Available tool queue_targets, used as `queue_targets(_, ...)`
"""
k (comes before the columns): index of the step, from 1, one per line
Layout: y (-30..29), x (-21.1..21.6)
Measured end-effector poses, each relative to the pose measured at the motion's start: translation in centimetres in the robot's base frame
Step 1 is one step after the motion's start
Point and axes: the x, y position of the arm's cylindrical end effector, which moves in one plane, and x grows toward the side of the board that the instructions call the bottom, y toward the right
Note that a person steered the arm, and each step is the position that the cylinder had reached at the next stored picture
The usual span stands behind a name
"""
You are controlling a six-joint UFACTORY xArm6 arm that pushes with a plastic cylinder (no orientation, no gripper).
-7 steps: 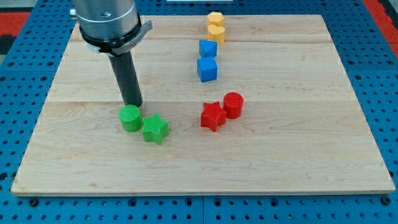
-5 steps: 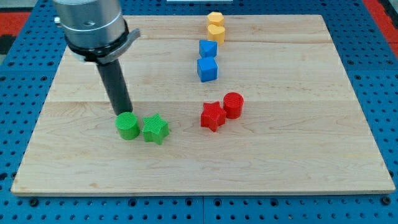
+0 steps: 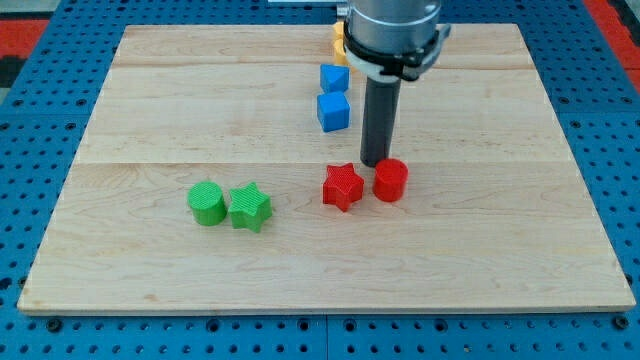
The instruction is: Keep the red blocks horizontally at the right side of the green blocks
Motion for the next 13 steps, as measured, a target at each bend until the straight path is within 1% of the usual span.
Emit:
queue_targets(1, 0.8, 2.1)
queue_targets(2, 0.6, -0.3)
queue_targets(3, -3.1, -1.5)
queue_targets(4, -6.3, 0.6)
queue_targets(5, -6.5, 2.9)
queue_targets(7, -5.7, -2.7)
queue_targets(8, -4.5, -2.4)
queue_targets(9, -5.4, -1.2)
queue_targets(10, -5.4, -1.2)
queue_targets(11, -0.6, -1.3)
queue_targets(13, -5.4, -0.7)
